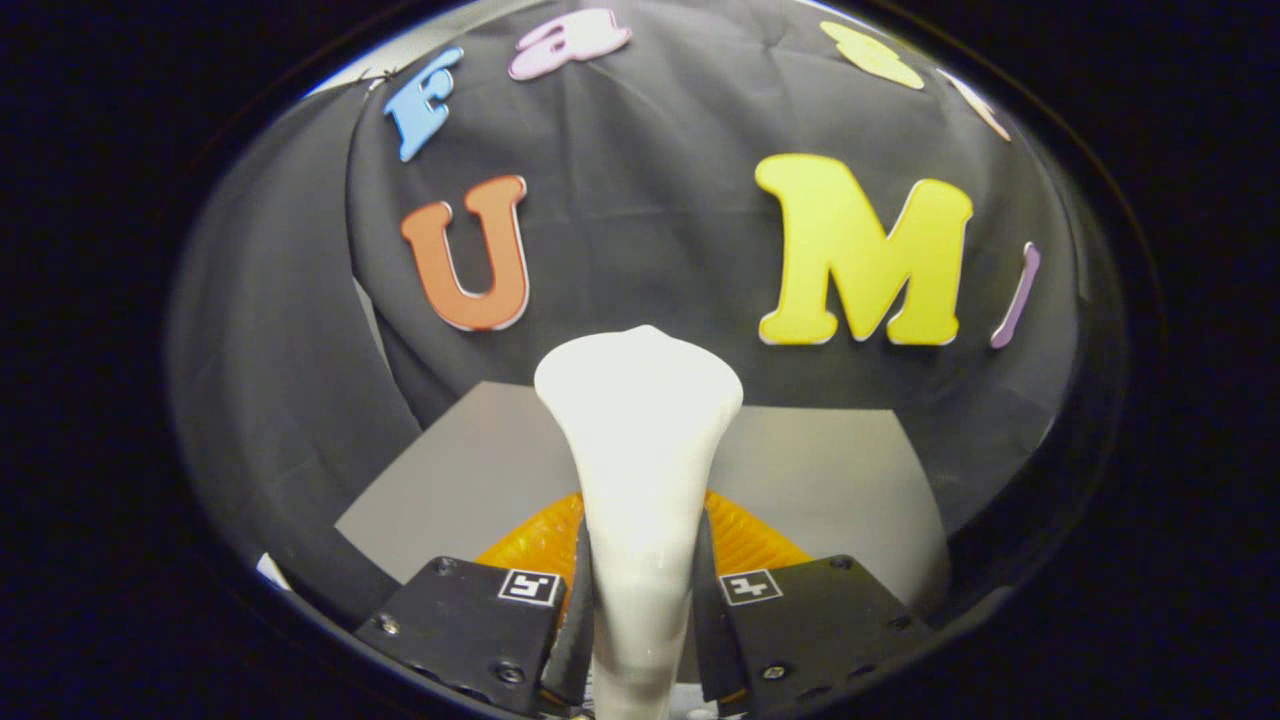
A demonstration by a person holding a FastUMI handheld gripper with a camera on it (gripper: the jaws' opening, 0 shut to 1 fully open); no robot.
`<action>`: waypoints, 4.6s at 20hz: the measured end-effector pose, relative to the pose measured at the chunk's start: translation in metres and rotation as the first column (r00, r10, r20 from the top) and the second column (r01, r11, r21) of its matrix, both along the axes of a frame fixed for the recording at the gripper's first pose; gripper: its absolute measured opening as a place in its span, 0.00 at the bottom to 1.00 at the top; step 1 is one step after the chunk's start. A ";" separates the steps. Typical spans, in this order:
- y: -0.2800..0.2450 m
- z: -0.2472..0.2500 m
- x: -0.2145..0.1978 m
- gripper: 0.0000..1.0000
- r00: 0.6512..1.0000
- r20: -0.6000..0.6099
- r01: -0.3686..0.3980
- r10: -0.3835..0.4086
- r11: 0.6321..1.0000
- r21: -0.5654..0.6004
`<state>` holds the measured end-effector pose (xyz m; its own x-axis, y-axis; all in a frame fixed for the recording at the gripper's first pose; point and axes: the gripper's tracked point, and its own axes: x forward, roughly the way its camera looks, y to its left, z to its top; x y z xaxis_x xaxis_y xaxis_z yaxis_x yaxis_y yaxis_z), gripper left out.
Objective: Iron the clothes twice with a garment steamer, once on the left side and once on the right side.
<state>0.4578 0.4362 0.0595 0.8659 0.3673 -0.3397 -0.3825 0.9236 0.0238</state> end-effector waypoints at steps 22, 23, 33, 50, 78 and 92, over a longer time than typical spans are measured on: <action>-0.238 0.157 -0.248 0.44 0.894 0.404 0.129 -0.191 0.976 0.176; -0.251 0.163 -0.247 0.44 0.888 0.409 0.148 -0.212 0.972 0.182; -0.307 0.227 -0.196 0.44 0.850 0.446 0.205 -0.280 0.956 0.209; -0.337 0.235 -0.079 0.44 0.803 0.456 0.419 -0.383 0.908 0.025; -0.376 0.101 -0.072 0.44 0.859 0.292 0.478 -0.421 0.863 -0.162; -0.383 0.025 -0.075 0.44 0.899 0.141 0.434 -0.415 0.886 -0.161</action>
<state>0.3825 0.0531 0.0845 0.9576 -0.1035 -0.2689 0.0559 0.9822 -0.1792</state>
